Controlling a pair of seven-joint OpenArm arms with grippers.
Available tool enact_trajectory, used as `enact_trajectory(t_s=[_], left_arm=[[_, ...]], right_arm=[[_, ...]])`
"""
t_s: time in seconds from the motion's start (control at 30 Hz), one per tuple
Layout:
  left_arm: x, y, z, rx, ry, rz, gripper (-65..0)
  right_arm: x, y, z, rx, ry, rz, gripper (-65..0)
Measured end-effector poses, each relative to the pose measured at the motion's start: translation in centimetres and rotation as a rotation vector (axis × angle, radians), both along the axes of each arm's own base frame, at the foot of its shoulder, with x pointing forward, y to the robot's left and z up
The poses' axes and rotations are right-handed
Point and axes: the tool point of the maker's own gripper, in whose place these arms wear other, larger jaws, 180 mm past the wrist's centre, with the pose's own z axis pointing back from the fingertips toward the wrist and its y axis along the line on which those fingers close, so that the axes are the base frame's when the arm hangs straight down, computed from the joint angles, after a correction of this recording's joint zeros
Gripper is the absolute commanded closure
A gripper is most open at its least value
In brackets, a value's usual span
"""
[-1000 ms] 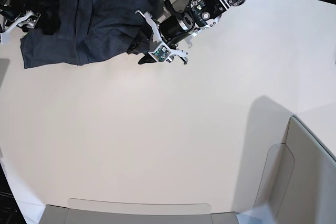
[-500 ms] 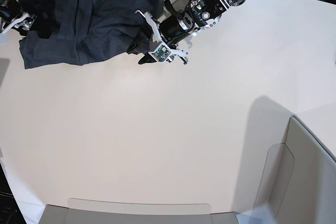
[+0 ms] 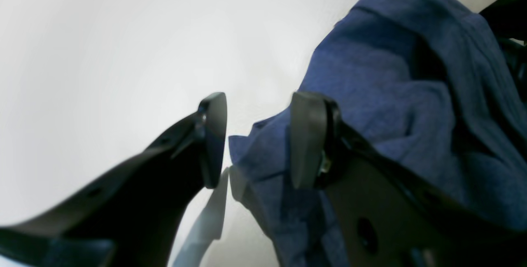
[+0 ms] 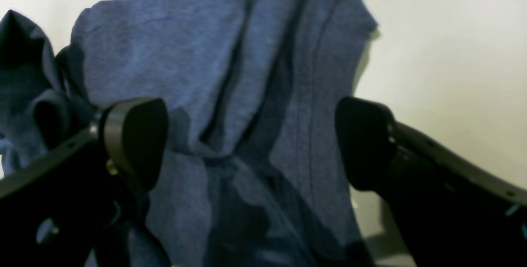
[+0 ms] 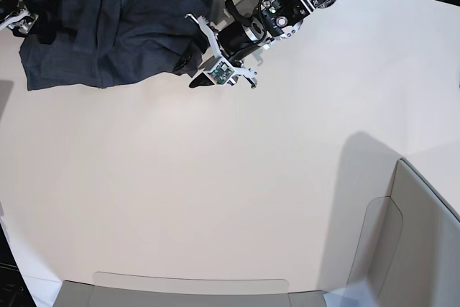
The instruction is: Layout the t-shirt on the table in an organized manner, then fold the t-shirt properly
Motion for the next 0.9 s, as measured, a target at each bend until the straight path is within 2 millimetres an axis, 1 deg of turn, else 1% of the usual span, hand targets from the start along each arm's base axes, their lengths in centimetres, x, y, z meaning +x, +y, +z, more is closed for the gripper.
enact_trajectory(t_s=[0.07, 0.17, 0.37, 0.57, 0.8, 0.9], left_arm=[[0.0, 0.0, 0.0, 0.000, -0.001, 0.000, -24.7], [0.0, 0.0, 0.0, -0.001, 0.000, 0.000, -24.7], [0.0, 0.0, 0.0, 0.000, 0.000, 0.001, -24.7], [0.1, 0.0, 0.0, 0.000, -0.001, 0.002, -24.7], [0.0, 0.0, 0.0, 0.000, 0.000, 0.002, -24.7], [0.1, 0.0, 0.0, 0.000, -0.001, 0.002, -24.7]], right_arm=[[0.0, 0.0, 0.0, 0.001, -0.001, 0.000, -65.0], [0.3, 0.6, -0.4, -0.003, 0.010, 0.027, -65.0], [1.0, 1.3, -0.2, 0.022, -0.032, 0.016, -65.0], [1.0, 1.5, 0.6, 0.078, -0.080, -0.006, -65.0], [0.7, 1.3, 0.8, 0.085, -0.082, -0.012, -65.0], [0.3, 1.6, 1.2, 0.085, -0.079, 0.002, -65.0]])
